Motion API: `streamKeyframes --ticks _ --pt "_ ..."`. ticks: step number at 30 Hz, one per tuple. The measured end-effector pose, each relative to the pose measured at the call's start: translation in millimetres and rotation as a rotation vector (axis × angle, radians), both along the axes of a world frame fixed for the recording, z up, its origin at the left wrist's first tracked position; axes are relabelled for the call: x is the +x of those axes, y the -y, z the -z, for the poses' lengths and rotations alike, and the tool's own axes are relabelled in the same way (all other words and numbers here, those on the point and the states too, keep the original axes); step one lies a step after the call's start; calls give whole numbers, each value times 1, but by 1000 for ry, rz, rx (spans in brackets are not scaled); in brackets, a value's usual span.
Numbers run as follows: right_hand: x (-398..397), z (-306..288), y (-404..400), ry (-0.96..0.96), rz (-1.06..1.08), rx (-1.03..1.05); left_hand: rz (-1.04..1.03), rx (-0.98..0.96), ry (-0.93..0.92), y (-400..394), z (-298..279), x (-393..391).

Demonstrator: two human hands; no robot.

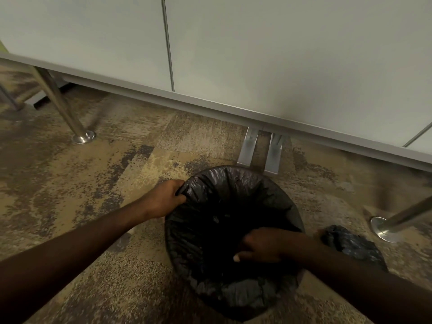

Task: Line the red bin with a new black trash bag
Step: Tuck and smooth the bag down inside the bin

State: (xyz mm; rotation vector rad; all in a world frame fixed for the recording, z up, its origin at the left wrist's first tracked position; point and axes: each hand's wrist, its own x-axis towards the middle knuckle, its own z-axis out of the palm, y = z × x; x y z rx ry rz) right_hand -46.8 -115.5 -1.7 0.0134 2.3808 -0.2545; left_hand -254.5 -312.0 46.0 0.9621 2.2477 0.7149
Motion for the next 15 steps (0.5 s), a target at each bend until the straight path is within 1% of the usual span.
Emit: streamKeyframes --ticks 2,4,6,9,12,15 --pt "-9 -27 6 -76 -73 -56 -5 -5 -6 -1 -1 0" --pt "-23 -44 18 -106 -181 -54 -8 -11 -7 -2 -1 0" --pt "-41 -47 37 -111 -256 -46 -5 -13 -12 -3 -1 1" --pt "-63 -39 66 -153 -343 33 -15 -14 -27 -4 0 3" --pt "-71 -37 70 -194 -326 48 -27 -25 -40 -5 -1 4" --pt "-60 -47 47 -214 -263 -62 -45 -18 -24 -3 -4 6"
